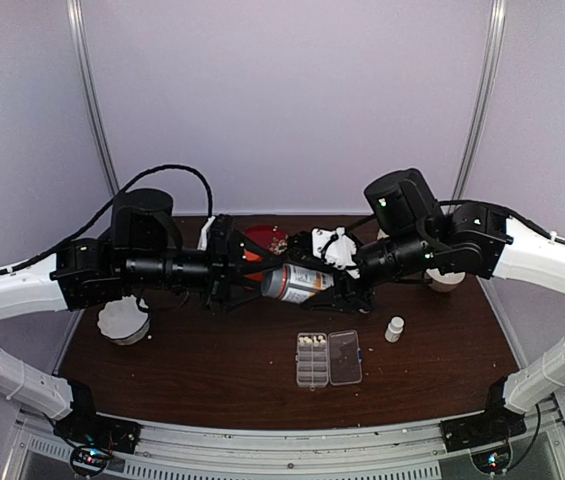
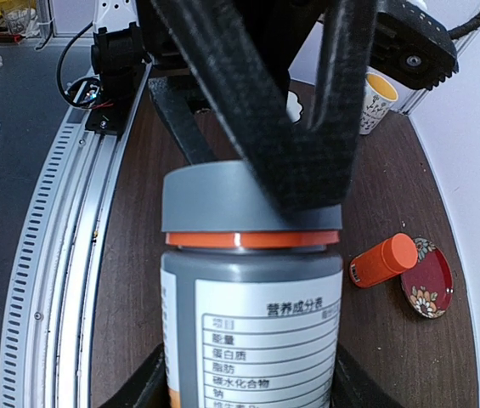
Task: Sort the pills into containers
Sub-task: Screw the lid of the pill bottle onto the pill bottle.
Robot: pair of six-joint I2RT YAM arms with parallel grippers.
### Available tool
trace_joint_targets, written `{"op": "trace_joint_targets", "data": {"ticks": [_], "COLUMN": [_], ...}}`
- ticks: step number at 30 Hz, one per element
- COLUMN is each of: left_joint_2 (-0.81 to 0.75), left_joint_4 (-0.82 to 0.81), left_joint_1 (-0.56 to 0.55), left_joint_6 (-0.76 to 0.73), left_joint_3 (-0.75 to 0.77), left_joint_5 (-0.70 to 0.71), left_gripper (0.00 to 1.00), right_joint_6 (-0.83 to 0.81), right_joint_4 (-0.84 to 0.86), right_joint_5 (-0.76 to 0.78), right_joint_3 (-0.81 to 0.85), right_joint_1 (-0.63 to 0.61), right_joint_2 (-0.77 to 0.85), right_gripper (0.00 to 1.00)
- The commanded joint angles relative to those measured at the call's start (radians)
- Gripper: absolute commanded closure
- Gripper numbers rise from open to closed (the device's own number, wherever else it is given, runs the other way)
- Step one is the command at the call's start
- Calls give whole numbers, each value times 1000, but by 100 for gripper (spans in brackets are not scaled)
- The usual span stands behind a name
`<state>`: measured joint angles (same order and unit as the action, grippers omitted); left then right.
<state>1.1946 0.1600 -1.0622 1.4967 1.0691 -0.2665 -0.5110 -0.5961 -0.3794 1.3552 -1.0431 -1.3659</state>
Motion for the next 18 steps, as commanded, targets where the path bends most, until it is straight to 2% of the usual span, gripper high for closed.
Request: {"op": "trace_joint_targets", "data": {"ticks": [1, 4, 7, 11, 13, 15, 18], "left_joint_2": [6, 8, 14, 47, 62, 72, 77], "left_joint_4": [-17, -18, -15, 103, 134, 123, 65], "left_joint_1": [-5, -6, -4, -5, -5, -6, -5], "left_joint_6": [-31, -45, -106, -336, -473, -605, -791], "left_joint_3": [27, 25, 37, 141, 178, 193, 182], "left_joint_5": [-23, -24, -24, -31, -36, -65, -95], "left_gripper": [47, 63, 73, 81, 88, 88, 93], "right_joint_6": [-11, -11, -3, 14, 29, 44, 65], "right_joint_4": [-6, -13, -40, -71, -67, -58, -40], "right_joint_5": [20, 12, -21, -105, -174, -246, -334], "right_joint_3": [28, 31, 44, 67, 69, 69, 65], "right_joint_1": [-6, -6, -6, 4, 15, 26, 41], "right_joint_2": [-7, -11, -21, -29, -29, -28, -21], "right_gripper": [100, 100, 100, 100, 100, 100, 100]}}
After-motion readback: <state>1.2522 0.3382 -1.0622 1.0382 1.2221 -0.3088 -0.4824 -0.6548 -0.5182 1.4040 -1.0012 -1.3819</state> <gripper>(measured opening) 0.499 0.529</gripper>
